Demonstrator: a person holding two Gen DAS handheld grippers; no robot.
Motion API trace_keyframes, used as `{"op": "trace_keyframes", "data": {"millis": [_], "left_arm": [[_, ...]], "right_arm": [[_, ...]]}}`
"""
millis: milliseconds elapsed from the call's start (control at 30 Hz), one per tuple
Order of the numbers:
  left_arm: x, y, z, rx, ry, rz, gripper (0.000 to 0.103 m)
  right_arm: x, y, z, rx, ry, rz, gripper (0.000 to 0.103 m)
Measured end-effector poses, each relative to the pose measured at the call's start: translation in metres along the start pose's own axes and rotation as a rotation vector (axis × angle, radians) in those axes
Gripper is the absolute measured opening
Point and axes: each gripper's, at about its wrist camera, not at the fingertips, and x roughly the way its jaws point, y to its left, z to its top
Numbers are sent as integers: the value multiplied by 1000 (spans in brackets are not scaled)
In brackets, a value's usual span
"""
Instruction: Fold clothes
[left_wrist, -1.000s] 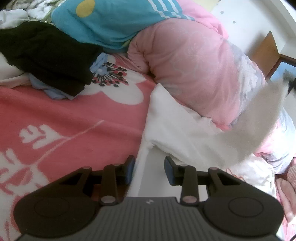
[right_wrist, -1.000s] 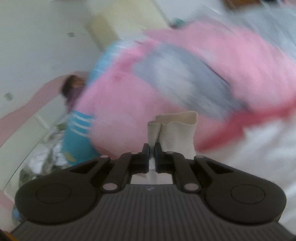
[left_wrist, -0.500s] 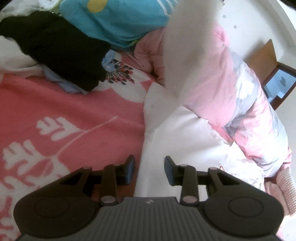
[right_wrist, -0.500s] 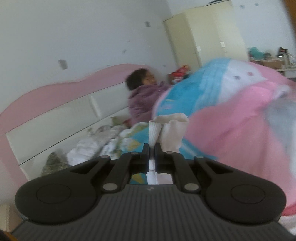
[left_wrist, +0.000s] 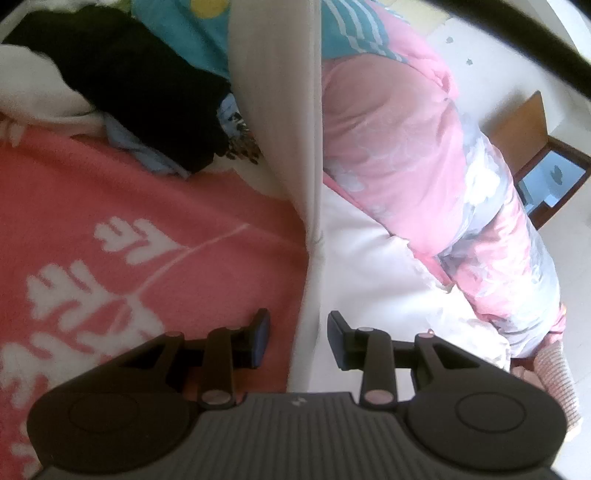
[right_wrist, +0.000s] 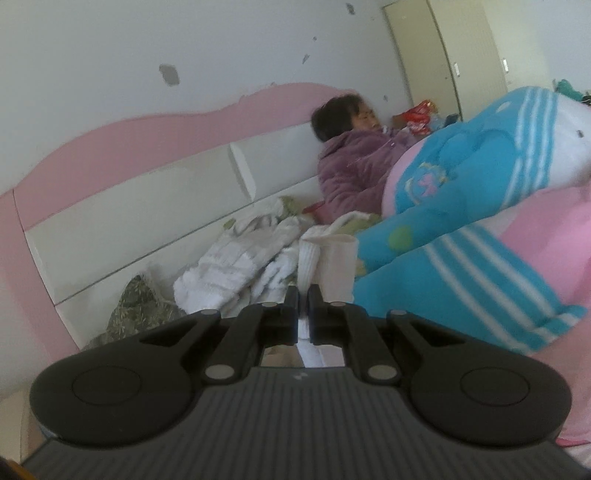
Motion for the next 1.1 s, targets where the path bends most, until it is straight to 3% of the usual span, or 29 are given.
{"op": "trace_keyframes", "data": {"millis": [300,433,567,733,867,967,1100], "left_arm": [[1,4,-4,0,-3,-1,36],[1,4,-5,3,-6,2,36],[1,7,-5,8,-8,7,36],[7,4,-9,13,-15,20,36],[13,3,-8,14,-22,26,36],[12,3,-7,13,-38,38,36],[10,4,0,11,-66,58,38]], "right_arm": [[57,46,-34,-65,93,46,4],[74,61,-49,-44,191,162,8],[60,69,-43,-28,151,265,8],[14,38,-19,105,48,304,11],[-60,-8,-9,153,-72,251,12],[-126,-51,-16,207,-166,194,12],[-227,-115,-56,356,-285,100,13]]}}
